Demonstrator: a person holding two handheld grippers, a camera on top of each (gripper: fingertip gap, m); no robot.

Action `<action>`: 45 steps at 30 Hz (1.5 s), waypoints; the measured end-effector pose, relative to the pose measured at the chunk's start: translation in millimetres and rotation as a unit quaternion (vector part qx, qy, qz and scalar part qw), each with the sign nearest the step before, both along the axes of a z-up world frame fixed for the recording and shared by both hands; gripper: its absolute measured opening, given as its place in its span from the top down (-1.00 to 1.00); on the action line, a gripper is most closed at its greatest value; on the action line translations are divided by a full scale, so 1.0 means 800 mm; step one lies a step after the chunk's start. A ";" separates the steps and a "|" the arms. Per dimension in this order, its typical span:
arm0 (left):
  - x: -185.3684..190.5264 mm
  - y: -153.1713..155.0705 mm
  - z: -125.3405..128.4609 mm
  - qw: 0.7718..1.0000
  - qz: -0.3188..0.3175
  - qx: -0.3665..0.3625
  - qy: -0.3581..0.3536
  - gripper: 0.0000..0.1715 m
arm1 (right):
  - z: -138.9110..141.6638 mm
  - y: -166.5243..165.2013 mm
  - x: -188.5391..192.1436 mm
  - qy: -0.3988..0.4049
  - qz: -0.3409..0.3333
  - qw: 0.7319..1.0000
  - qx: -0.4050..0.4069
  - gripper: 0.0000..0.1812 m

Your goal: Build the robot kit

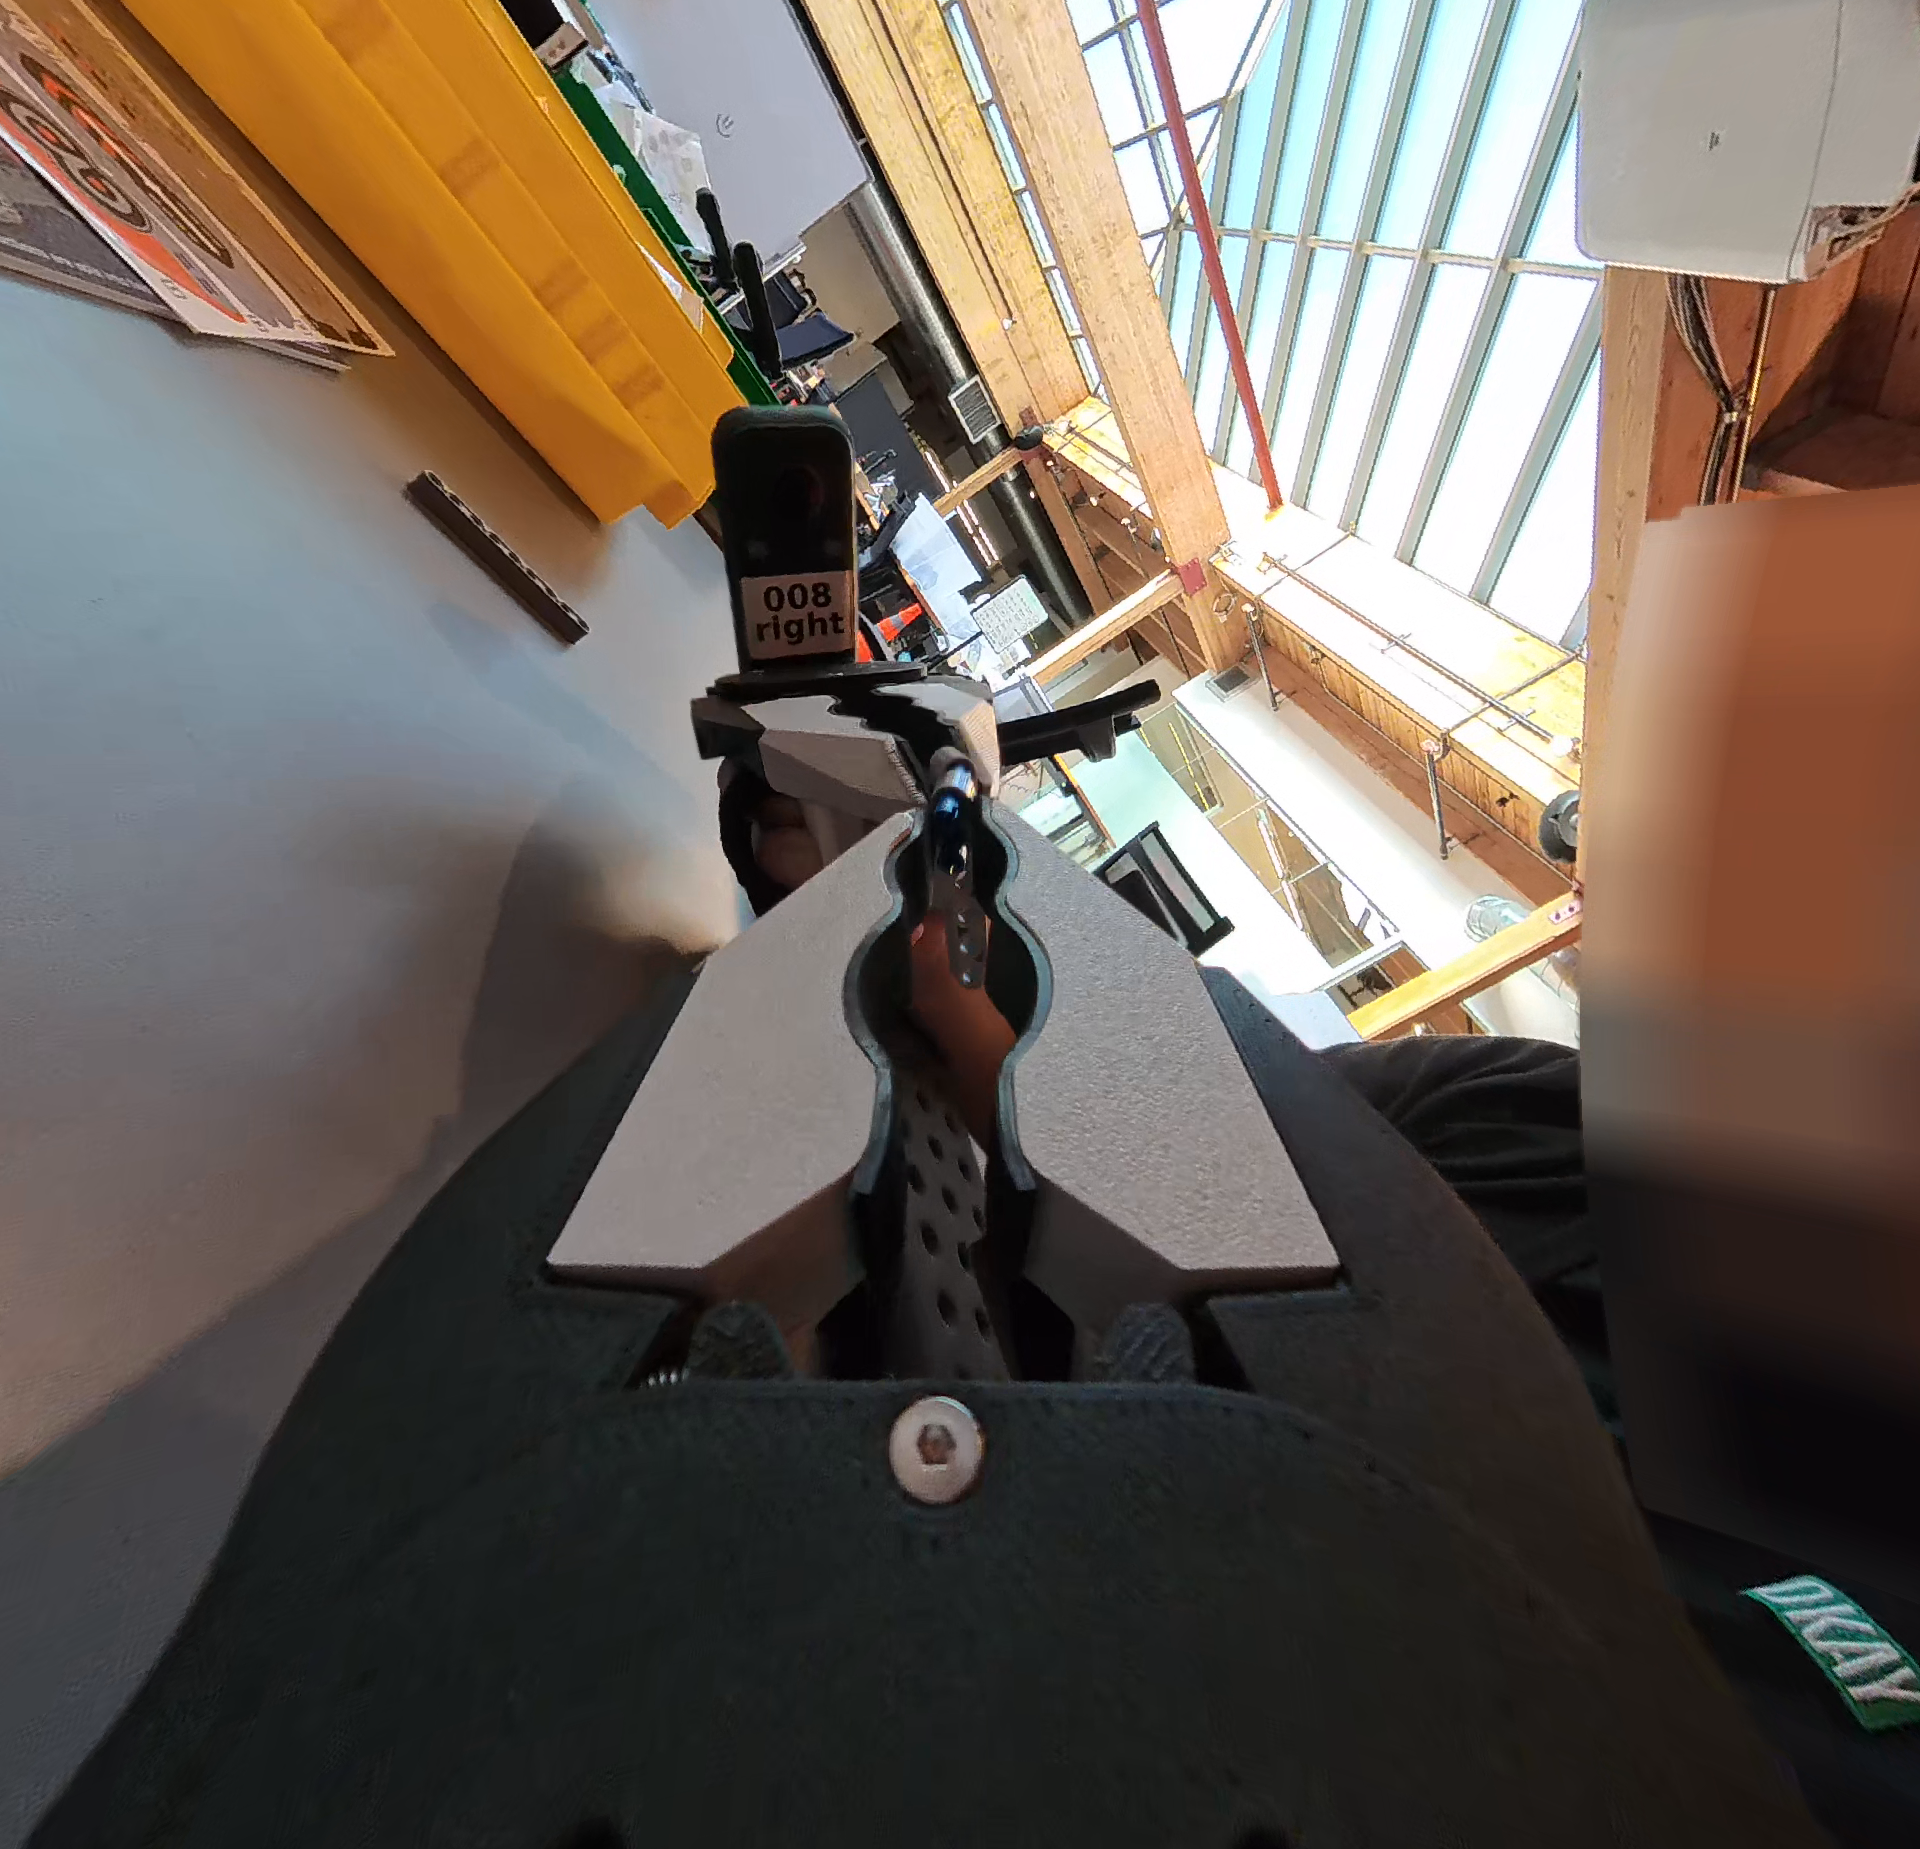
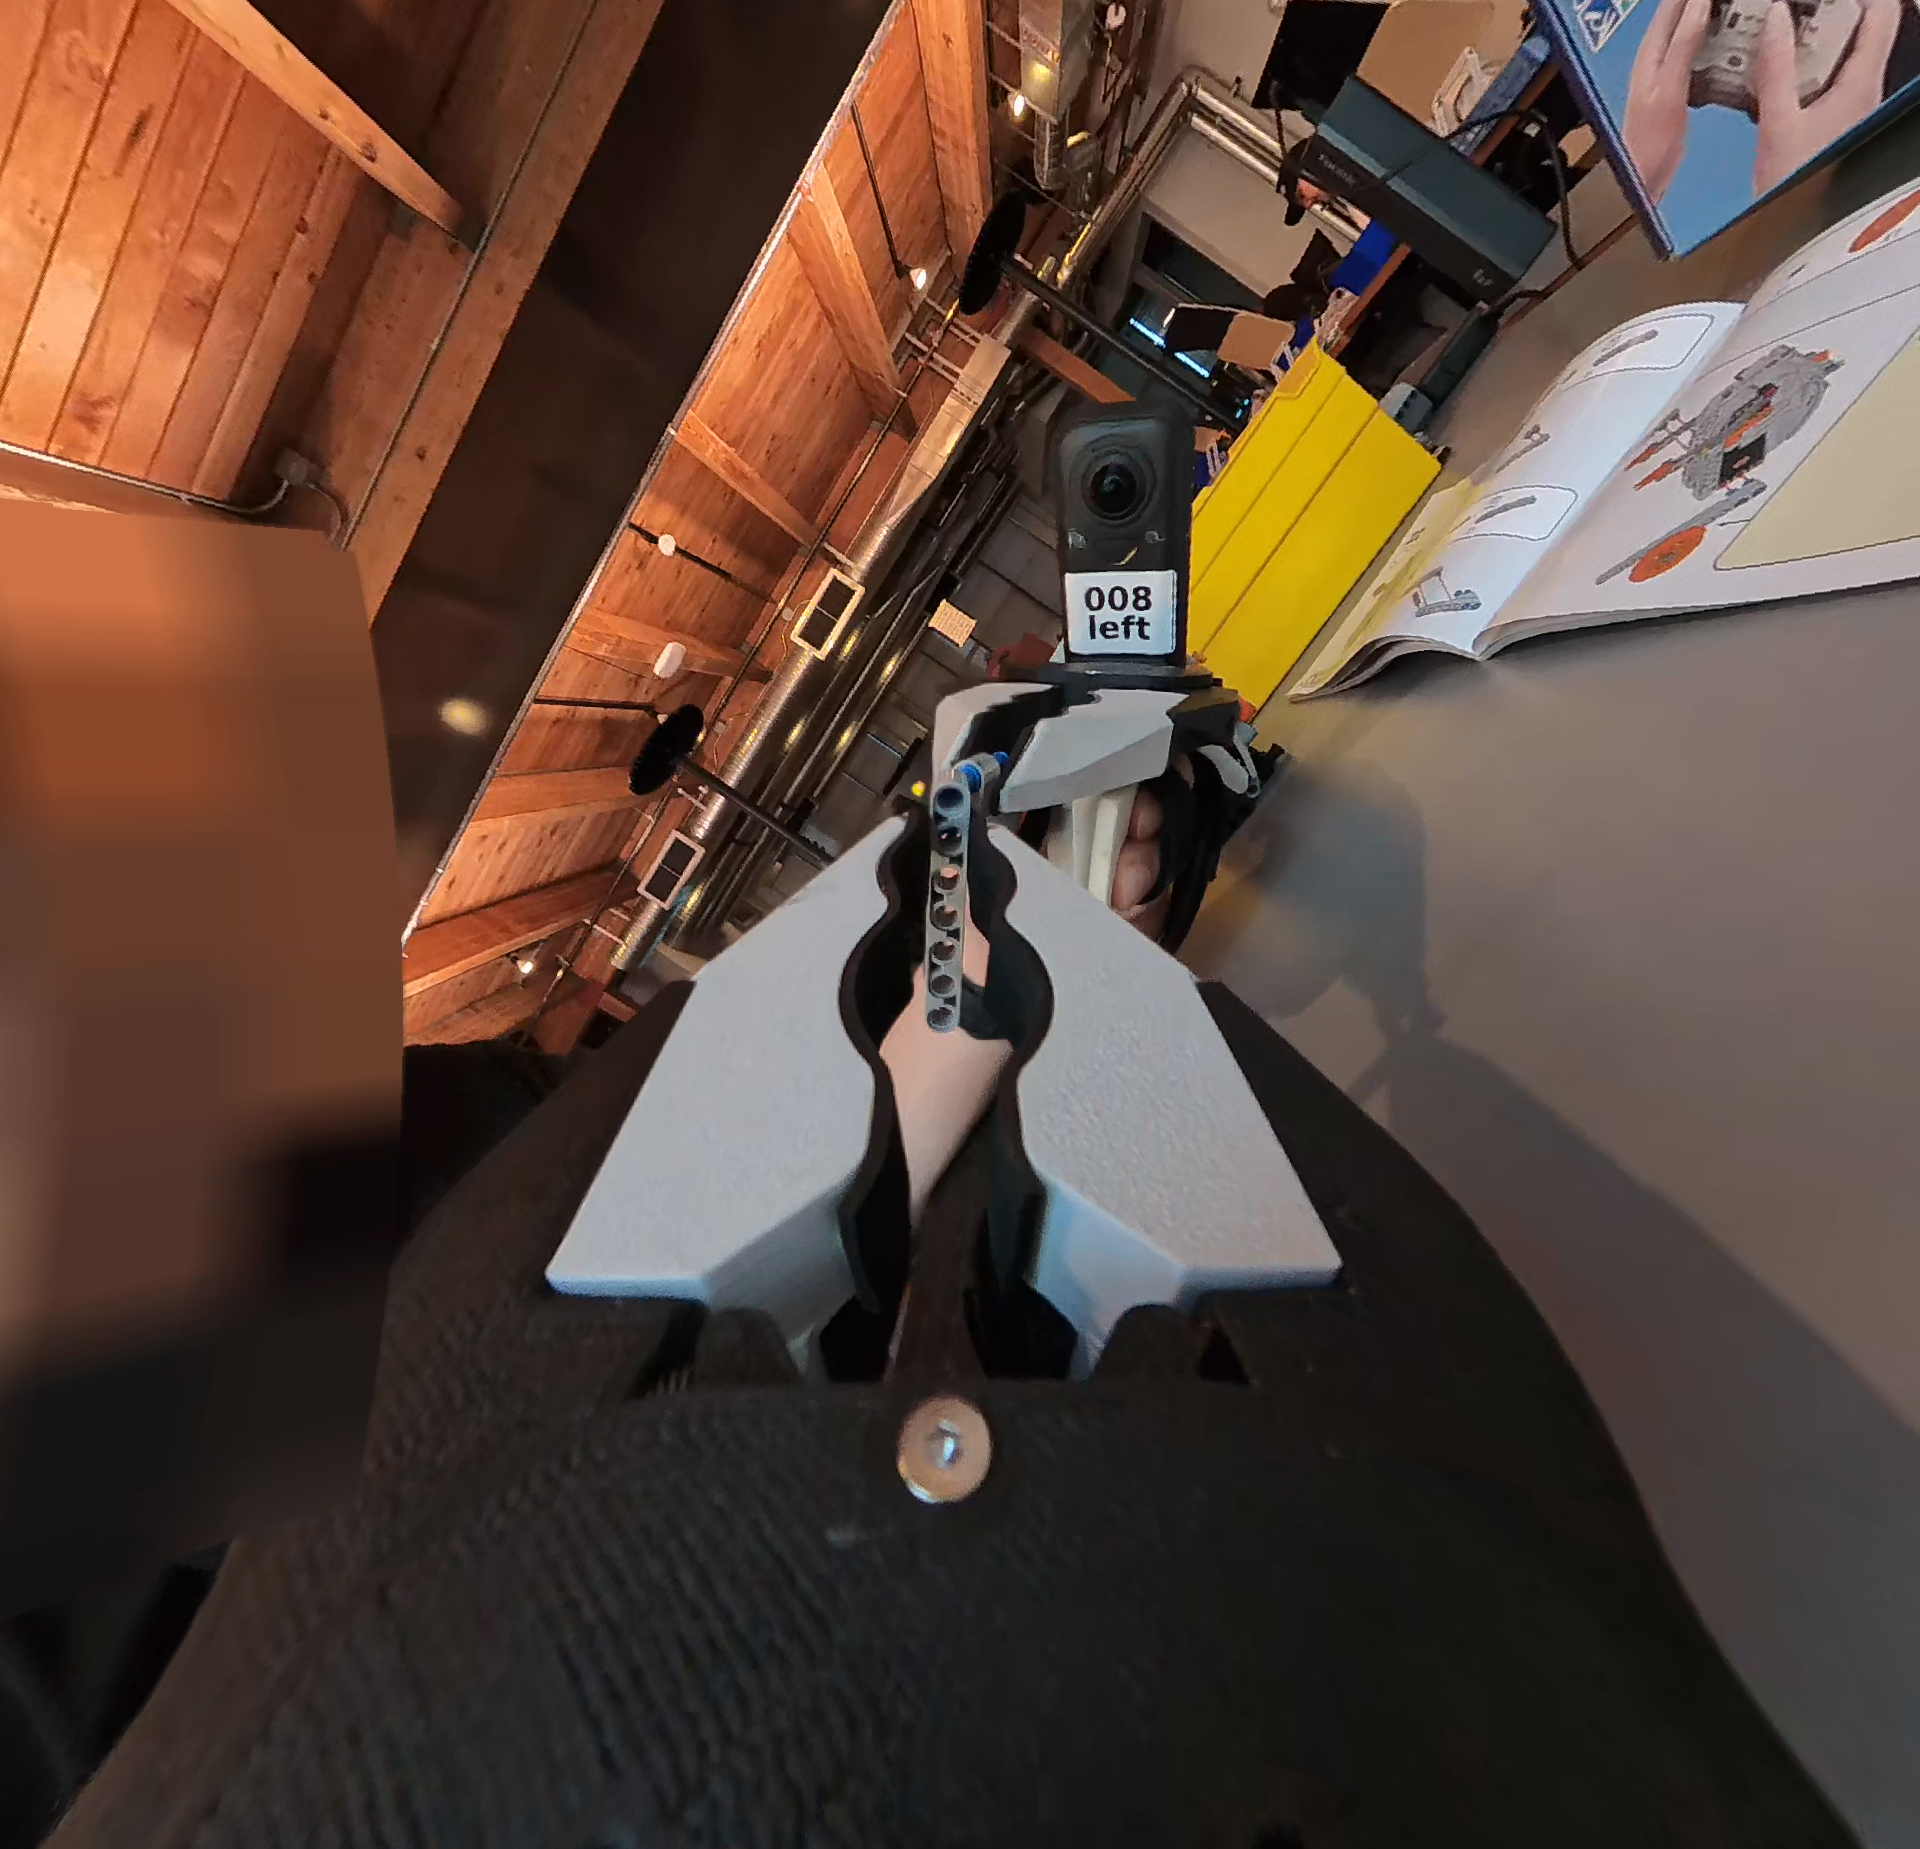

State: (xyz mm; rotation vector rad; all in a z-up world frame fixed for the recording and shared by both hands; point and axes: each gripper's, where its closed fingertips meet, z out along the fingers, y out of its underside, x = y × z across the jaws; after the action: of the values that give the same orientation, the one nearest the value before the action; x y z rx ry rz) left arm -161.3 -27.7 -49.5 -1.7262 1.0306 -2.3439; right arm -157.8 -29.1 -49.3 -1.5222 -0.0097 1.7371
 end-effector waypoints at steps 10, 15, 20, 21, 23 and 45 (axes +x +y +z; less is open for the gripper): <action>-0.006 -0.006 0.003 1.000 -0.018 0.017 -0.002 0.94 | 0.006 -0.002 -0.002 0.008 0.013 1.000 0.006 0.95; -0.006 -0.008 0.003 1.000 -0.023 0.016 0.000 0.94 | 0.006 0.000 0.000 0.024 0.012 1.000 -0.003 0.95; -0.006 -0.008 0.001 1.000 -0.024 0.016 0.004 0.94 | 0.004 -0.002 0.000 0.020 0.017 1.000 -0.006 0.95; -0.006 -0.008 -0.001 1.000 -0.023 0.018 0.009 0.94 | 0.002 -0.001 0.000 0.018 0.015 1.000 -0.010 0.95; -0.006 -0.008 -0.003 0.999 -0.024 0.017 0.013 0.94 | 0.000 -0.001 0.000 0.020 0.020 0.999 -0.017 0.95; -0.007 -0.006 -0.014 0.997 -0.019 0.056 0.041 0.93 | -0.010 0.004 -0.005 0.009 0.016 0.999 -0.035 0.95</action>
State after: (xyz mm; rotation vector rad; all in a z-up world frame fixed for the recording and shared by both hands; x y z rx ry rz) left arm -166.7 -32.1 -60.6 -1.7915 1.1923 -2.2059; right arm -161.7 -26.2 -57.5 -1.5650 0.0349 1.7928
